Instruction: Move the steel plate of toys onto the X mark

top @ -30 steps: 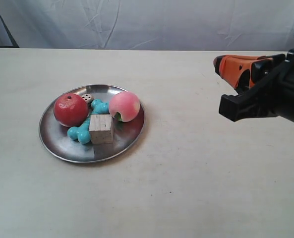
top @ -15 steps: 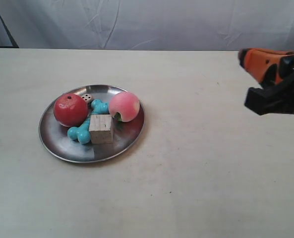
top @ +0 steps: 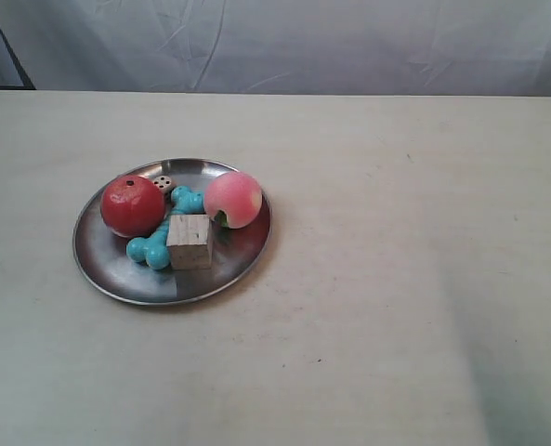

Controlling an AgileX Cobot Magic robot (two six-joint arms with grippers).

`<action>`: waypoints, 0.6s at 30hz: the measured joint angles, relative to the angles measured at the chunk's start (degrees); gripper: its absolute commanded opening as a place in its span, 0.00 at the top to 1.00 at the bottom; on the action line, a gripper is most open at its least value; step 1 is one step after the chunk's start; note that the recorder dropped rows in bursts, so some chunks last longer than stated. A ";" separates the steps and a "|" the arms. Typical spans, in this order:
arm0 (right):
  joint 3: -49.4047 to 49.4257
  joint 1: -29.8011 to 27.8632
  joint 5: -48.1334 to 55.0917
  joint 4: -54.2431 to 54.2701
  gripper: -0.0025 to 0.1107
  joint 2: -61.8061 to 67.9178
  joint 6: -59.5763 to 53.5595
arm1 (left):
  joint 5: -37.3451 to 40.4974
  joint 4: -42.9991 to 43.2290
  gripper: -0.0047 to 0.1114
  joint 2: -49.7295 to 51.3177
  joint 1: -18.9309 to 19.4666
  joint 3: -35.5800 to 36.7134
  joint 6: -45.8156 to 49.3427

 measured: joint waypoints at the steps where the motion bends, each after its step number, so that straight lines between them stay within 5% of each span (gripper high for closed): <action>1: 0.87 -1.45 0.00 0.00 0.98 -1.58 0.00 | 0.00 -0.38 0.96 0.00 0.00 0.00 0.00; 10: 4.65 -12.50 1.50 0.00 0.98 -13.38 0.00 | 0.00 -0.82 0.96 0.00 0.00 0.00 0.00; 18: 4.65 -13.49 3.23 0.00 0.98 -13.64 0.00 | 1.67 -1.26 0.96 0.00 0.00 0.00 0.00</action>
